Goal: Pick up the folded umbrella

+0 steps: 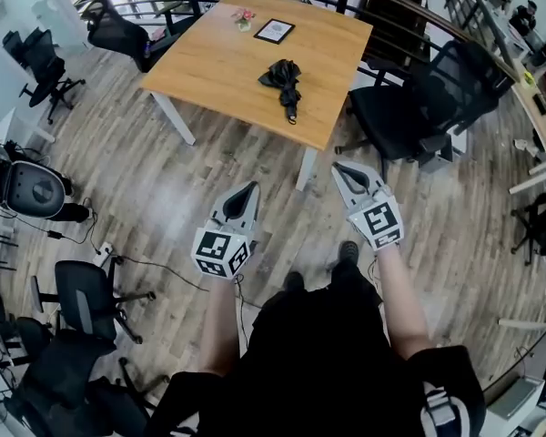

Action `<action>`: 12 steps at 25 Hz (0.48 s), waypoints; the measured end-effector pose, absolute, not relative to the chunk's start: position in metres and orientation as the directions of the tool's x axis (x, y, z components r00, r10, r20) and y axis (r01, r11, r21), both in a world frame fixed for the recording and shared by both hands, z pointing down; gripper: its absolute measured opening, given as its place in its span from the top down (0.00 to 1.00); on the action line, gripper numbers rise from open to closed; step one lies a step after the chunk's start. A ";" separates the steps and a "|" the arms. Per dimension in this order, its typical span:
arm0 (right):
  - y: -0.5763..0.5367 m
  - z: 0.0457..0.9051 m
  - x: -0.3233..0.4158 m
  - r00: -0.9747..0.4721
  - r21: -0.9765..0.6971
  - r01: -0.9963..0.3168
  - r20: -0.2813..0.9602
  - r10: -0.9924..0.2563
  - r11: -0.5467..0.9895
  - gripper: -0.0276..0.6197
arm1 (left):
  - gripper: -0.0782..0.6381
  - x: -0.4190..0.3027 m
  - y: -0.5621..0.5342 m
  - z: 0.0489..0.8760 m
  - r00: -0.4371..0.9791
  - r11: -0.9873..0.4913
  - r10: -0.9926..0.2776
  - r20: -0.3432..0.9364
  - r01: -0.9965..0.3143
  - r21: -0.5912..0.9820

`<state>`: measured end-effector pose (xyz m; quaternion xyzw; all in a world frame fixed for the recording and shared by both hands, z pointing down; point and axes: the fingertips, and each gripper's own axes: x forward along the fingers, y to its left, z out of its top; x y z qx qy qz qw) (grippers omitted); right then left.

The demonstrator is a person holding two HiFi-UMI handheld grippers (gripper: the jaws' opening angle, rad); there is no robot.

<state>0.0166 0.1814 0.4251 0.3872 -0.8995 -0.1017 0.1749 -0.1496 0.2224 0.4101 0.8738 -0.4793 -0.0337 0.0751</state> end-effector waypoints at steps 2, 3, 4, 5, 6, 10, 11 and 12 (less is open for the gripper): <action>0.182 0.425 0.020 -0.642 0.319 -0.659 0.233 -0.731 0.681 0.95 | 0.86 -0.145 0.223 0.409 0.541 -0.532 -0.841 0.013 -0.831 0.159; 0.182 0.426 0.022 -0.643 0.316 -0.661 0.230 -0.731 0.681 0.95 | 0.86 -0.142 0.223 0.408 0.543 -0.535 -0.840 0.014 -0.831 0.156; 0.182 0.427 0.024 -0.644 0.311 -0.664 0.225 -0.731 0.680 0.95 | 0.86 -0.139 0.223 0.408 0.545 -0.537 -0.838 0.016 -0.830 0.151; 0.183 0.427 0.026 -0.646 0.306 -0.666 0.219 -0.731 0.680 0.95 | 0.86 -0.137 0.223 0.407 0.546 -0.538 -0.838 0.016 -0.830 0.148; 0.183 0.428 0.027 -0.649 0.299 -0.668 0.213 -0.730 0.681 0.95 | 0.86 -0.135 0.223 0.407 0.546 -0.539 -0.837 0.015 -0.830 0.146; 0.189 0.433 0.032 -0.658 0.282 -0.658 0.234 -0.716 0.698 0.95 | 0.86 -0.130 0.224 0.410 0.544 -0.537 -0.839 0.020 -0.832 0.140; 0.187 0.433 0.034 -0.658 0.284 -0.660 0.226 -0.718 0.695 0.95 | 0.86 -0.128 0.223 0.411 0.544 -0.537 -0.838 0.024 -0.832 0.138; 0.186 0.434 0.036 -0.658 0.286 -0.664 0.216 -0.722 0.691 0.95 | 0.86 -0.126 0.222 0.411 0.545 -0.537 -0.838 0.027 -0.832 0.137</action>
